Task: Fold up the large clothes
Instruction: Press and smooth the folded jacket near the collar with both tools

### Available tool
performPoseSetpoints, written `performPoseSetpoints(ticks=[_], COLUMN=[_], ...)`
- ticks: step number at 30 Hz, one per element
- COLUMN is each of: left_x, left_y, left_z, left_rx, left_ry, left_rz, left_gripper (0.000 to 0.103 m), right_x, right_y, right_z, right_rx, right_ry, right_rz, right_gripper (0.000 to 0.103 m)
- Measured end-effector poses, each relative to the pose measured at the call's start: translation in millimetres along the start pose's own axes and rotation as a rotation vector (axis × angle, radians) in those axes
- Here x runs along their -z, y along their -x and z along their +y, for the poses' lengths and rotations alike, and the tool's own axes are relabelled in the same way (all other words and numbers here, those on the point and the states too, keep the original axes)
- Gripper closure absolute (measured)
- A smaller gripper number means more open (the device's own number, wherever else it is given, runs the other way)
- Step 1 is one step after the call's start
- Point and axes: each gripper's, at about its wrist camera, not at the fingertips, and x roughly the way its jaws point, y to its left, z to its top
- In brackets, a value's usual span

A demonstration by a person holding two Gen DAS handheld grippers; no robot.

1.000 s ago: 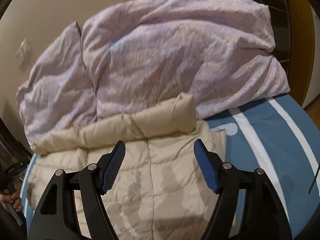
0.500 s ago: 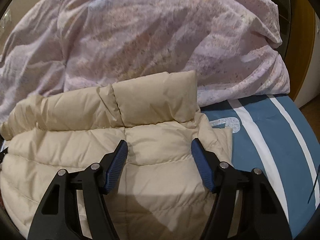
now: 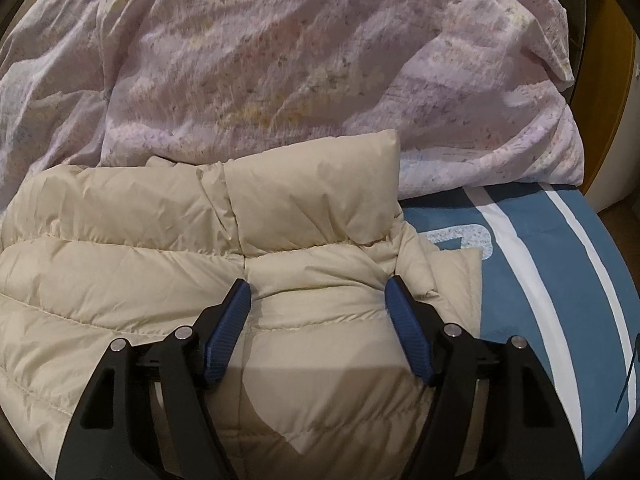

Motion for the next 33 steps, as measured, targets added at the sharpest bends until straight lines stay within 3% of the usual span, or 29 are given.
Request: performPoseSetpoints(ticks=[26, 30, 33], left_x=[3.5, 5.1, 11.8], left_y=[-13.3, 2.0, 32.9], left_z=[10.2, 14.8, 25.0], left_rx=[0.048, 0.06, 0.081], left_ry=[0.055, 0.065, 0.065], left_rz=[0.022, 0.058, 0.032], left_gripper=[0.011, 0.014, 0.014], right_x=[-8.7, -5.4, 2.5], right_y=[-15.4, 14.1, 45.6], right_z=[15.8, 7.4, -10.7], right_rx=[0.022, -0.02, -0.053], right_ry=[0.018, -0.033, -0.087], right_rz=[0.042, 0.05, 0.031], right_gripper=[0.028, 0.028, 0.023])
